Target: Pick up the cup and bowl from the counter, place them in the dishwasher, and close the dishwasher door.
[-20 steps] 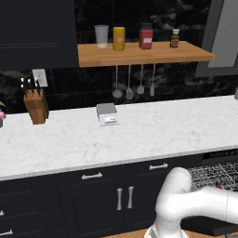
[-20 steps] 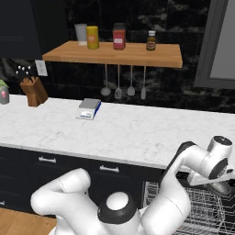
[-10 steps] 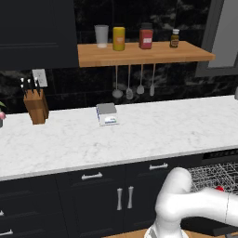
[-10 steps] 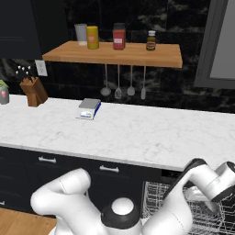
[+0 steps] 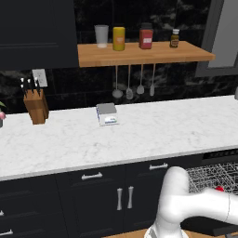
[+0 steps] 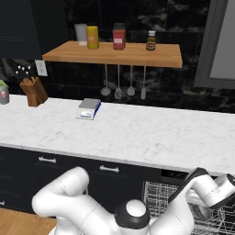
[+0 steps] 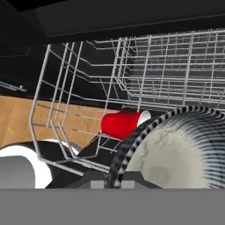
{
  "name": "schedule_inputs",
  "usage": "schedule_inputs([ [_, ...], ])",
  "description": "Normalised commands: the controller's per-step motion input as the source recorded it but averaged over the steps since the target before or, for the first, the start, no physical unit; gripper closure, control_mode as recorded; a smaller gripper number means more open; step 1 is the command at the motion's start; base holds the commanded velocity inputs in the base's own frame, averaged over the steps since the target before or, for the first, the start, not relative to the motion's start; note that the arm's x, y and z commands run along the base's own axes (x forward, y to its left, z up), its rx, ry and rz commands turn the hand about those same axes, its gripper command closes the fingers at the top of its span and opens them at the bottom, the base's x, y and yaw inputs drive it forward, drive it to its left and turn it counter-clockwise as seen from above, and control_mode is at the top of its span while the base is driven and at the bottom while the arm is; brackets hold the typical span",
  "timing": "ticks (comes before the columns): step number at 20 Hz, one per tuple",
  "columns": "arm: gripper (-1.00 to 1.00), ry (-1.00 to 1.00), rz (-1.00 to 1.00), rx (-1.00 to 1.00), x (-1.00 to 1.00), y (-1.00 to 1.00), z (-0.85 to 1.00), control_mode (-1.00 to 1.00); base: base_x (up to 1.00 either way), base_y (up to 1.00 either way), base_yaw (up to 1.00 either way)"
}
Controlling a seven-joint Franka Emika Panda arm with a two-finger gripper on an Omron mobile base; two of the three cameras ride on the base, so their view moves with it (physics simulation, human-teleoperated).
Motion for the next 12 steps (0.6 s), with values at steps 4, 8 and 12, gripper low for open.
schedule_inputs([
  [4,1.00,0.00,-0.17,0.04,0.45,-0.29,-0.63,-1.00,0.00,0.00,0.00],
  [8,1.00,0.00,-0.17,0.00,0.55,-0.42,-0.62,-1.00,0.00,0.00,0.00],
  [12,1.00,0.01,-0.11,0.00,0.41,-0.29,-0.71,-1.00,0.00,0.00,0.00],
])
